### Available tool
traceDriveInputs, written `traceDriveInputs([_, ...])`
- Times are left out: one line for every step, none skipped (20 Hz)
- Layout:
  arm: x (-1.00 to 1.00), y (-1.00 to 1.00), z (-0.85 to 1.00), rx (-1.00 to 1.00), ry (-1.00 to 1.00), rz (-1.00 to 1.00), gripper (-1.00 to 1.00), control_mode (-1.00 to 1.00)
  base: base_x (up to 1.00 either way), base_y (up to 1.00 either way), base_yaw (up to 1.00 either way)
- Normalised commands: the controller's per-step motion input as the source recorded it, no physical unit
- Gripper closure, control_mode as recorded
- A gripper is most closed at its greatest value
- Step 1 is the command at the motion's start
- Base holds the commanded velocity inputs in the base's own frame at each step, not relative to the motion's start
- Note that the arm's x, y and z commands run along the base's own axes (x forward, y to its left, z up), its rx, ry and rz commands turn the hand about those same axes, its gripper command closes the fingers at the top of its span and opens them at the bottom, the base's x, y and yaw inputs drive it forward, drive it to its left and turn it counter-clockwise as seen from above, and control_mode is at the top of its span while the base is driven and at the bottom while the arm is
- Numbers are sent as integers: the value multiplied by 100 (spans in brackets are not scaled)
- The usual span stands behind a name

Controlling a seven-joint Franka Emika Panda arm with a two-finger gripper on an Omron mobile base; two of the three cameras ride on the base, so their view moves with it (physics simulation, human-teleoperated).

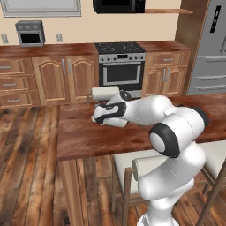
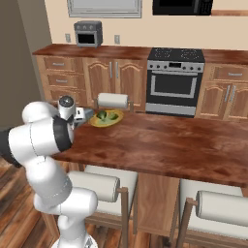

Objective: Retrieve the tupperware and aluminum foil from the cabinet and place them on the dining counter near the plate with lemon wedge and broccoli to prepare for storing leftovers.

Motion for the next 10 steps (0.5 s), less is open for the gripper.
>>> traceDriveInputs([29, 37, -25, -3, 0, 10, 100, -100, 0, 0, 0])
traceDriveInputs([27, 39, -24, -4, -1, 11, 100, -100, 0, 0, 0])
traceDriveInputs([25, 41, -22, -5, -4, 12, 100, -100, 0, 0, 0])
traceDriveInputs([26, 39, -19, -4, -4, 12, 100, -100, 0, 0, 0])
traceDriveInputs([26, 36, -17, -3, -4, 12, 100, -100, 0, 0, 0])
traceDriveInputs([26, 31, -14, -2, -4, 12, 100, -100, 0, 0, 0])
traceDriveInputs([25, 24, -11, -1, -3, 11, 100, -100, 0, 0, 0])
traceDriveInputs([26, 17, -7, 0, -2, 10, 100, -100, 0, 0, 0])
traceDriveInputs([24, 8, -3, 0, -2, 9, 100, -100, 0, 0, 0])
traceDriveInputs([21, 3, 0, 0, -3, 8, 100, -100, 0, 0, 0])
